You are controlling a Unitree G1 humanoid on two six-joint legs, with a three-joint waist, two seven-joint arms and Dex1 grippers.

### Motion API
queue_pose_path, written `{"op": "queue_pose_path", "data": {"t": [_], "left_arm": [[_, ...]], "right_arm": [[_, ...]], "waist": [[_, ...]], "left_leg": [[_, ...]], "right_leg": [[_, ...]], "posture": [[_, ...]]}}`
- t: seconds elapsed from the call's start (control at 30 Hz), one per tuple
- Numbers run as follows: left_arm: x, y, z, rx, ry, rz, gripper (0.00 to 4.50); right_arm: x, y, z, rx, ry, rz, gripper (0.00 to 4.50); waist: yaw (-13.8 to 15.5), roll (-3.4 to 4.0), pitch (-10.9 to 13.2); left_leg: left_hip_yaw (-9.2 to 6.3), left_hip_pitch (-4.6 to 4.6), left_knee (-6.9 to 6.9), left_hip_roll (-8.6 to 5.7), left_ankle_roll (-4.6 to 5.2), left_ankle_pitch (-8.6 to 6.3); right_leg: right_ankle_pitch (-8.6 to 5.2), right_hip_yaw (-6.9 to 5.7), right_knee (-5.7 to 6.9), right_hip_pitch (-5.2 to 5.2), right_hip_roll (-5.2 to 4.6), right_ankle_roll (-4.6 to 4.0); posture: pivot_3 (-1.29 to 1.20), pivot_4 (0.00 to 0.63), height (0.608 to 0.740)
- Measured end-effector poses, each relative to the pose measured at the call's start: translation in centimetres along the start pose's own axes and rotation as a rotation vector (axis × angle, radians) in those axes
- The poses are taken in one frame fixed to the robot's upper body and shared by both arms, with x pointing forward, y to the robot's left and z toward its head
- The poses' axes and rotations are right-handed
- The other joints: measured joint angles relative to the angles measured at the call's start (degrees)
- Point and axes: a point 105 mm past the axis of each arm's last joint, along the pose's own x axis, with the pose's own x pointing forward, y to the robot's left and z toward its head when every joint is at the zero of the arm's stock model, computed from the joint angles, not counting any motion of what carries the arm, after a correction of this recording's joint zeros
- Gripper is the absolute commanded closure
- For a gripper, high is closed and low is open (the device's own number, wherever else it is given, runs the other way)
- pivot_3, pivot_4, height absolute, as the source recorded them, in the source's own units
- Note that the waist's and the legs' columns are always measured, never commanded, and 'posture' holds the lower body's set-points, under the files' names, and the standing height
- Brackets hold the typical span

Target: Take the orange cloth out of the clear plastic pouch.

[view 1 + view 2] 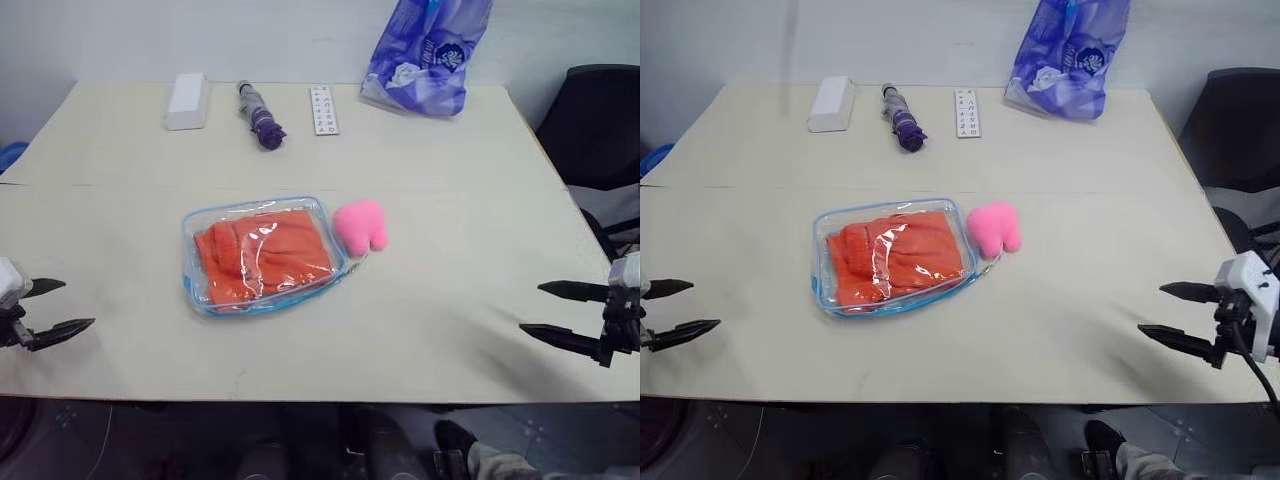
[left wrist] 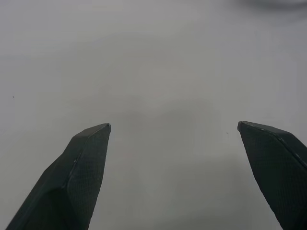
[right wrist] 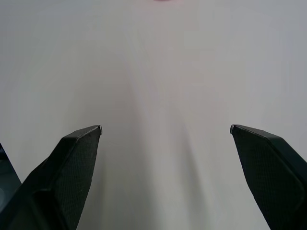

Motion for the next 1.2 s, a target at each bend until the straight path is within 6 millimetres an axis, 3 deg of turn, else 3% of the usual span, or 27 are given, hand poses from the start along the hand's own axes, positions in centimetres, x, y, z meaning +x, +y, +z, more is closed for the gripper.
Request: {"op": "queue_pose_path", "data": {"t": [0.27, 0.93, 1.07, 1.2], "left_arm": [[1.3, -0.8, -0.2, 0.008, -0.003, -0.013, 0.02], [2.6, -1.8, 2.1, 0.038, -0.035, -0.091, 0.02], [2.9, -2.7, 3.8, 0.020, -0.085, -0.152, 0.02], [3.5, -4.4, 8.3, 0.070, -0.187, -0.257, 0.02]], "right_arm": [[0.2, 0.1, -0.3, -0.007, -0.006, -0.014, 0.00], [0.9, 0.5, -0.3, -0.015, -0.020, -0.026, 0.00], [1.3, 1.0, 0.2, -0.007, -0.029, 0.003, 0.00], [2.5, 2.6, 2.9, -0.048, -0.093, 0.083, 0.00]], "waist": [[0.03, 0.08, 0.05], [0.01, 0.08, 0.05], [0.01, 0.08, 0.05], [0.02, 0.08, 0.05]], "left_leg": [[0.02, 0.00, 0.00, 0.00, -0.03, 0.01], [0.06, 0.00, 0.00, -0.02, -0.15, 0.08], [0.06, 0.00, 0.01, -0.02, -0.17, 0.09], [0.05, -0.01, 0.03, -0.04, -0.23, 0.13]], "right_leg": [[0.00, 0.02, 0.06, 0.00, -0.01, 0.00], [0.00, 0.05, 0.18, 0.02, 0.00, 0.00], [0.00, 0.06, 0.21, 0.02, 0.00, 0.00], [0.00, 0.08, 0.25, 0.09, 0.00, 0.00]], "posture": [[0.00, 0.150, 0.740], [0.00, 0.150, 0.740], [0.00, 0.150, 0.740], [0.00, 0.150, 0.740]]}}
